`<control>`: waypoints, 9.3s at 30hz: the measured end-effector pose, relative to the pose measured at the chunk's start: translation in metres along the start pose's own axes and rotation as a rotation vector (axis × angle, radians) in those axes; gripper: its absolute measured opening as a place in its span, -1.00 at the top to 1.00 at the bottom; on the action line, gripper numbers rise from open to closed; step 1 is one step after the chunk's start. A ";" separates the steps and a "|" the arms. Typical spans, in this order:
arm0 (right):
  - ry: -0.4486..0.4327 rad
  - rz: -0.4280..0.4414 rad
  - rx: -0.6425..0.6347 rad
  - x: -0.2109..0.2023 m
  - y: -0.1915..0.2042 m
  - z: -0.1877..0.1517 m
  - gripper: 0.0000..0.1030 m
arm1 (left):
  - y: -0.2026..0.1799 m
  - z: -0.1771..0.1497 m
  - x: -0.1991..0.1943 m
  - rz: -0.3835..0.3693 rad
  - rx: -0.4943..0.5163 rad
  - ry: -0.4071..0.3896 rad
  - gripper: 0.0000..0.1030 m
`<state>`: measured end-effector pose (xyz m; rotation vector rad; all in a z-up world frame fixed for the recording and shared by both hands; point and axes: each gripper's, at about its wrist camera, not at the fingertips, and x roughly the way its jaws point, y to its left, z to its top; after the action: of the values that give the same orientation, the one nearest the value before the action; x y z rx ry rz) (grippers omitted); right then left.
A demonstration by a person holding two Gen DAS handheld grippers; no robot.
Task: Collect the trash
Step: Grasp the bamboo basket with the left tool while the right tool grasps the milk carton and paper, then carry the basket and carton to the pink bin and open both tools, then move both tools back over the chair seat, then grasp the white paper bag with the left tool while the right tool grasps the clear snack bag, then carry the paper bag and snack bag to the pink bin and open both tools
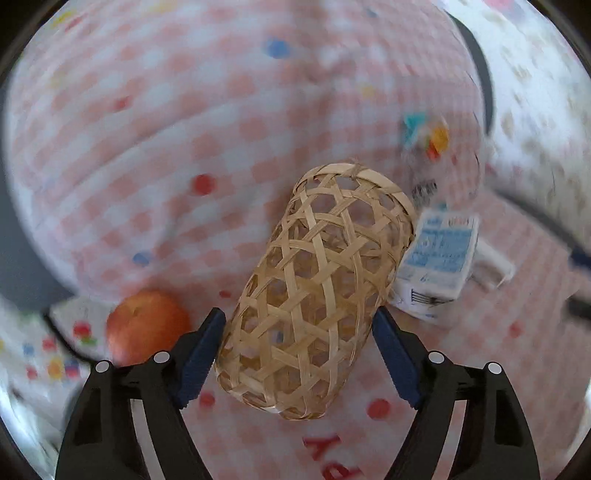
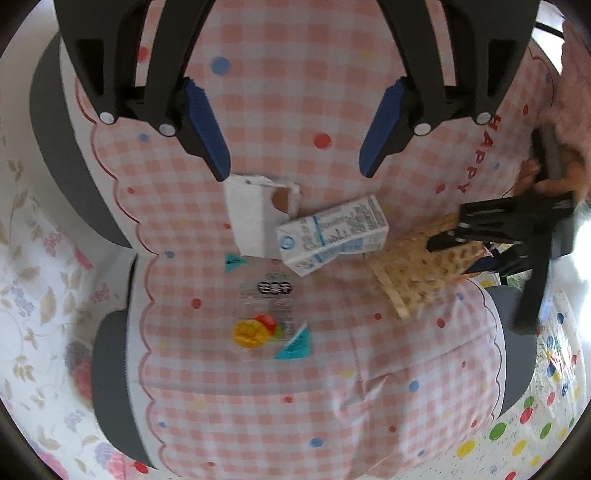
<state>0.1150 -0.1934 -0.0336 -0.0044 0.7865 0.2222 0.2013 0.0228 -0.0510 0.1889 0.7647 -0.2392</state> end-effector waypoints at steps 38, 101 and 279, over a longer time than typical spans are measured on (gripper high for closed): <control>0.089 -0.178 -0.008 0.089 -0.005 0.046 -0.32 | 0.008 -0.028 -0.038 -0.057 -0.301 0.016 -0.57; -0.104 -0.147 0.102 -0.186 -0.058 -0.145 -0.35 | -0.186 -0.133 -0.176 -0.279 -0.086 -0.050 -0.57; -0.209 0.050 0.118 -0.133 -0.100 -0.062 0.98 | -0.203 -0.043 -0.111 -0.233 -0.006 -0.008 0.83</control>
<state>0.0005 -0.3226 0.0084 0.1482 0.5907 0.2192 0.0386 -0.1445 -0.0197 0.0929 0.7798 -0.4576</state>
